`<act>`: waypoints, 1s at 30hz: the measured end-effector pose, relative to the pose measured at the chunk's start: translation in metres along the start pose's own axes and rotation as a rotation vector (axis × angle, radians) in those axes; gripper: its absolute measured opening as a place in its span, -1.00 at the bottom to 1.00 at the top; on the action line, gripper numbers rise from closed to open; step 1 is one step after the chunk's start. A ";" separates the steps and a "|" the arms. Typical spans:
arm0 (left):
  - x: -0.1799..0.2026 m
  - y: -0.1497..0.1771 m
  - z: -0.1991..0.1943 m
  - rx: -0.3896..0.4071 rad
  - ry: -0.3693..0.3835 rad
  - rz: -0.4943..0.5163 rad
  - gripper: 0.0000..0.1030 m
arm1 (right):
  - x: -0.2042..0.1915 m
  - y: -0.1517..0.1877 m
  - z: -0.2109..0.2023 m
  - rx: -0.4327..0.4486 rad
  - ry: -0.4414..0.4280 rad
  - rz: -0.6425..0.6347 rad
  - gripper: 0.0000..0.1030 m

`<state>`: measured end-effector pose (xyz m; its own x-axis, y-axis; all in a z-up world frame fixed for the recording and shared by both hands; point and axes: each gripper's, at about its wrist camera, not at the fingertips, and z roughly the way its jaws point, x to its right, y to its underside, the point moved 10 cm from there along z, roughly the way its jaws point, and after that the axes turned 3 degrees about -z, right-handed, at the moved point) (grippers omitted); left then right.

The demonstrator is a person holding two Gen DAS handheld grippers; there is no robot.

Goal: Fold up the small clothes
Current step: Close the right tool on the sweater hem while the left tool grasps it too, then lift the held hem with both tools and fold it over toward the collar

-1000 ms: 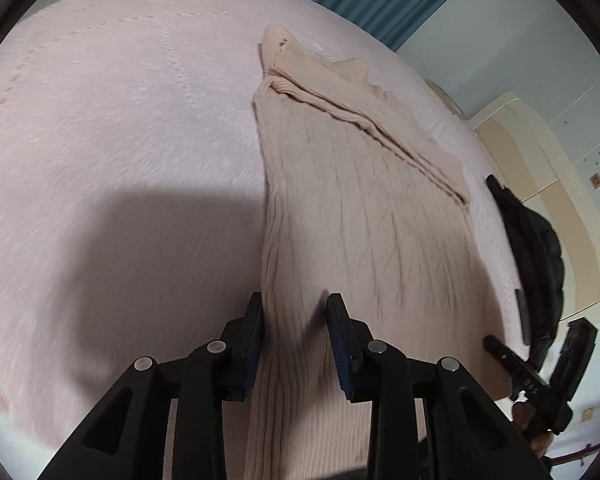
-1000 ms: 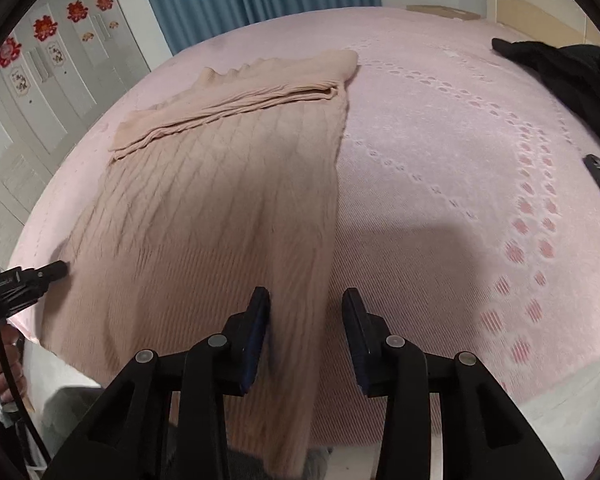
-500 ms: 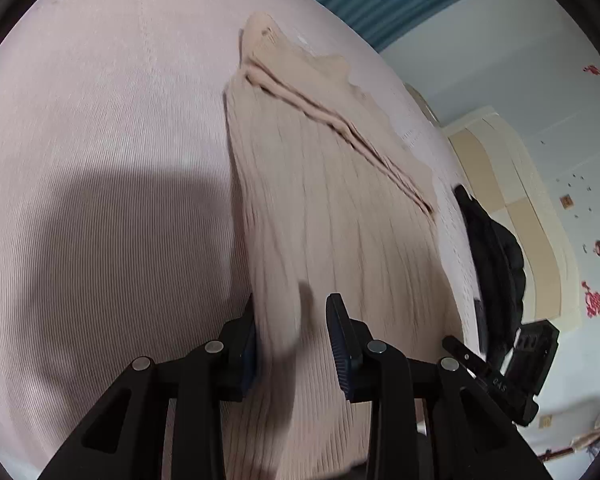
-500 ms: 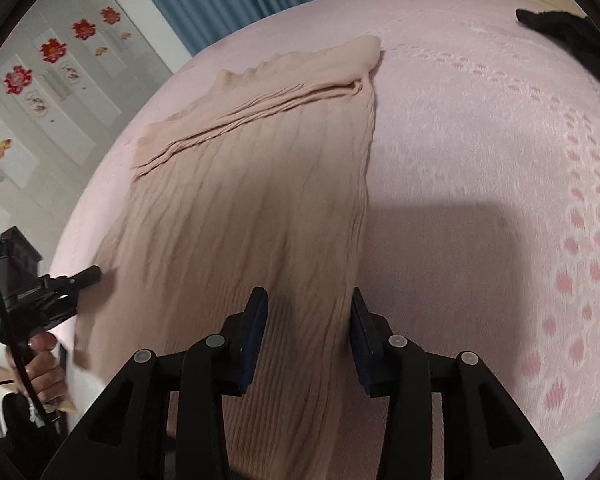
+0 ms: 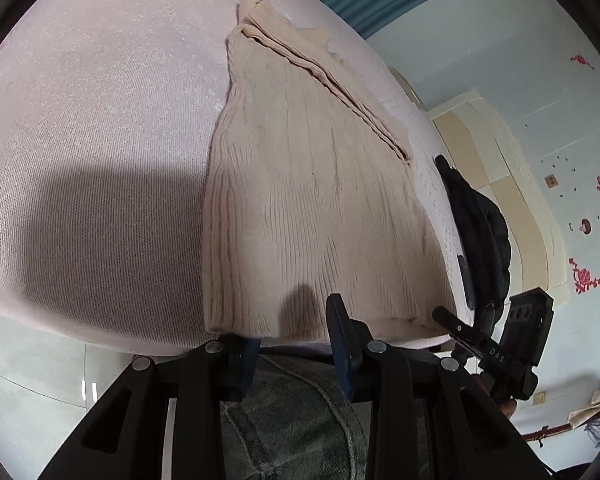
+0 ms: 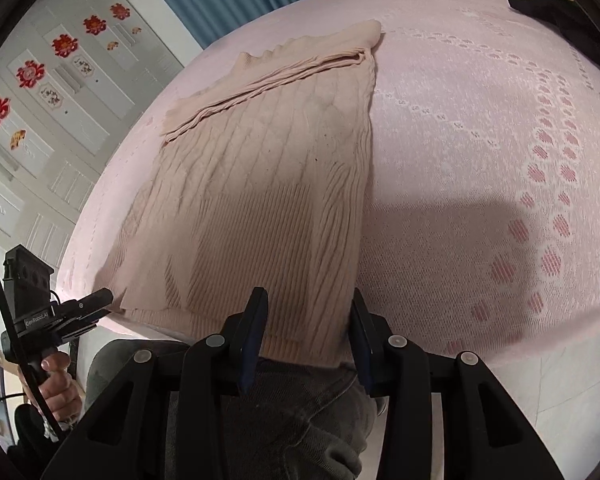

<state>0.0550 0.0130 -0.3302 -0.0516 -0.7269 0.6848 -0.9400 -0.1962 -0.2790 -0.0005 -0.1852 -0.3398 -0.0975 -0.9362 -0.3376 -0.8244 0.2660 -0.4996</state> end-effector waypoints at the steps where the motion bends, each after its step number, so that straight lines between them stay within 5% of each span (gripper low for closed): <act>1: -0.001 -0.002 0.001 0.003 0.000 -0.006 -0.44 | 0.000 0.000 0.000 0.000 0.001 0.003 -0.22; 12: -0.018 -0.038 -0.007 0.107 -0.083 -0.096 -0.49 | 0.006 -0.007 0.007 -0.018 0.024 0.045 -0.33; 16: -0.021 -0.037 -0.006 0.095 -0.101 -0.101 -0.85 | 0.006 -0.006 0.007 -0.029 0.050 0.040 -0.41; 23: -0.017 -0.029 -0.008 0.063 -0.121 -0.083 -0.85 | 0.005 0.000 0.004 -0.053 0.047 0.040 -0.43; 24: -0.017 -0.026 -0.007 0.056 -0.130 -0.086 -0.85 | 0.006 0.000 0.004 -0.056 0.050 0.039 -0.46; 26: -0.016 -0.026 -0.009 0.063 -0.127 -0.083 -0.87 | 0.004 0.000 0.003 -0.067 0.050 0.037 -0.91; 30: -0.001 -0.040 -0.028 0.116 -0.077 -0.091 -0.88 | -0.002 -0.011 -0.014 -0.011 0.028 0.033 -0.91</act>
<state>0.0828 0.0402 -0.3013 0.0617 -0.7500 0.6585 -0.8942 -0.3347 -0.2974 0.0014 -0.1894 -0.3225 -0.1397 -0.9332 -0.3312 -0.8266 0.2941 -0.4798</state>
